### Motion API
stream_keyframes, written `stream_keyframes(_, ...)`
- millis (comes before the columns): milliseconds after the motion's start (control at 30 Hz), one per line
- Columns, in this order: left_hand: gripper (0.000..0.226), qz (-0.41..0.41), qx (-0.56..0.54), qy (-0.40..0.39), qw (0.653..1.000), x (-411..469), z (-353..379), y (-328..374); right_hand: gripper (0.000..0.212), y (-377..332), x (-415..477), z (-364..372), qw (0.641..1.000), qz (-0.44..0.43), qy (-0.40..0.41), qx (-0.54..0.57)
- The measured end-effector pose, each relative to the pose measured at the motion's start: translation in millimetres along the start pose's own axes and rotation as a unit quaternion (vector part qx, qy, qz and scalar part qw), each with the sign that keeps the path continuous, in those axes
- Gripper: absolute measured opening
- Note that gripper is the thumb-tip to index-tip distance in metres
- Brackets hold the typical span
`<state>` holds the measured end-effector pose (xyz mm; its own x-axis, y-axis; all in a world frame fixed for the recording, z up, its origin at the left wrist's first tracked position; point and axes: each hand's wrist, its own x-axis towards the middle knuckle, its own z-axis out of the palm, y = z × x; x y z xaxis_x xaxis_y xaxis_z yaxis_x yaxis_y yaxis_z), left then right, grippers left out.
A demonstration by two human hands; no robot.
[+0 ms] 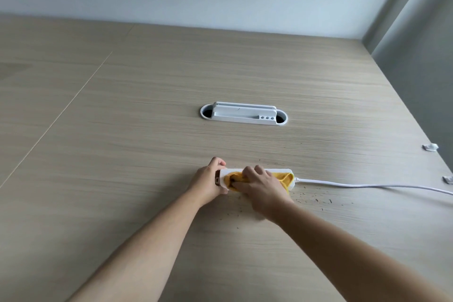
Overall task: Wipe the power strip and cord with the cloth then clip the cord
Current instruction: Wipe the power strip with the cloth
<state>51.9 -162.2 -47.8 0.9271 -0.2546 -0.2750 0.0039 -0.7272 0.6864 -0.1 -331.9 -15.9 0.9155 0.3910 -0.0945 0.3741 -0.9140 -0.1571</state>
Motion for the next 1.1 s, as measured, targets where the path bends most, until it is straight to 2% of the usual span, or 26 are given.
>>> stream_keyframes(133,0.065,-0.003,0.019,-0.008,1.000,0.1,-0.6,1.4,0.033,47.7,-21.9,-7.7,0.976,0.213,0.040,-0.033)
stream_keyframes(167,0.064,-0.001,0.020,-0.010,1.000,0.0,-0.6,2.3,0.033,53.4,-24.4,-11.1,0.968,0.242,0.057,-0.027)
stream_keyframes(233,0.063,0.005,0.027,-0.018,0.999,-0.1,-0.4,6.0,0.035,48.8,-20.2,-15.5,0.969,0.227,0.099,-0.017)
stream_keyframes(300,0.060,0.014,0.041,-0.019,0.999,0.1,0.8,9.8,0.042,30.2,-10.4,-14.2,0.981,0.161,0.109,0.006)
stream_keyframes(400,0.051,0.024,0.052,-0.013,0.998,1.4,1.8,13.2,0.055,6.1,-4.1,-0.3,0.997,0.034,0.054,0.042)
stream_keyframes(467,0.049,0.022,0.055,-0.017,0.998,2.2,1.1,14.4,0.054,9.3,-11.1,1.9,1.000,-0.021,0.014,0.011)
stream_keyframes(500,0.050,0.019,0.061,-0.019,0.998,2.7,0.6,14.6,0.050,18.1,-16.6,3.4,1.000,-0.016,0.021,-0.015)
stream_keyframes(567,0.052,0.018,0.076,-0.021,0.997,3.5,0.2,14.5,0.037,43.0,-34.2,5.3,0.997,0.045,0.050,-0.044)
stream_keyframes(667,0.055,0.043,0.136,-0.030,0.989,4.2,1.9,19.4,0.021,75.2,-60.3,-1.5,0.969,0.216,0.118,0.034)
stream_keyframes(733,0.061,0.072,0.196,-0.029,0.978,4.9,5.4,29.5,0.021,77.7,-57.9,-8.0,0.943,0.287,0.159,0.065)
stream_keyframes(767,0.063,0.082,0.212,-0.029,0.973,5.8,8.5,35.4,0.024,71.1,-50.8,-11.7,0.940,0.287,0.169,0.070)
stream_keyframes(833,0.060,0.085,0.221,-0.030,0.971,7.8,14.5,45.9,0.032,50.7,-31.8,-13.9,0.956,0.234,0.161,0.074)
stream_keyframes(967,0.057,0.065,0.211,-0.022,0.975,10.3,18.1,51.0,0.037,21.2,-13.9,5.0,0.993,0.103,0.040,0.039)
stream_keyframes(1033,0.058,0.055,0.195,-0.022,0.979,9.8,17.1,49.1,0.033,30.4,-21.7,6.9,0.992,0.123,0.036,0.001)
stream_keyframes(1100,0.057,0.045,0.180,-0.025,0.982,9.3,16.4,48.9,0.030,51.7,-30.6,2.2,0.972,0.232,0.048,0.000)
